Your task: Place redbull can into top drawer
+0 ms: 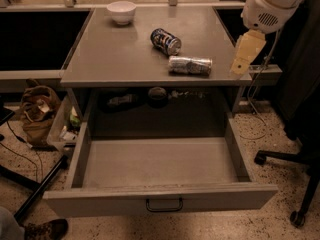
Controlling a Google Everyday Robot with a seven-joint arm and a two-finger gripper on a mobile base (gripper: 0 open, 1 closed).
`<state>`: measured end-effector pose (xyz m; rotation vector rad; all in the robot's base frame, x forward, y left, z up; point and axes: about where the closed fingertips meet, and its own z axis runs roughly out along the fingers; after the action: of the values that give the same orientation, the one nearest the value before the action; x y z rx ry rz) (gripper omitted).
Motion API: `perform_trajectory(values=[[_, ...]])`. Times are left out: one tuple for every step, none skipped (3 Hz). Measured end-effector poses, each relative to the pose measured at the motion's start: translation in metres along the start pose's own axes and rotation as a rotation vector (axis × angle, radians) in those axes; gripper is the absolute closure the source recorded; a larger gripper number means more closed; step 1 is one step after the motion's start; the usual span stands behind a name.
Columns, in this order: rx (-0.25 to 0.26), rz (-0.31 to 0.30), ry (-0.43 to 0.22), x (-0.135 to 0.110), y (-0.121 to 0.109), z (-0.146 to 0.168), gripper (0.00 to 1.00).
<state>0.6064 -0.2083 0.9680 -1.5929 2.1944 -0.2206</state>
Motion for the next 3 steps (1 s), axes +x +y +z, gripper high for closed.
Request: perform_trajectory(values=[[0.000, 0.000, 0.000, 0.000, 0.000, 0.000, 0.00], [-0.003, -0.007, -0.014, -0.006, -0.010, 0.021, 0.00], [0.002, -0.006, -0.048, -0.022, -0.032, 0.056, 0.00]])
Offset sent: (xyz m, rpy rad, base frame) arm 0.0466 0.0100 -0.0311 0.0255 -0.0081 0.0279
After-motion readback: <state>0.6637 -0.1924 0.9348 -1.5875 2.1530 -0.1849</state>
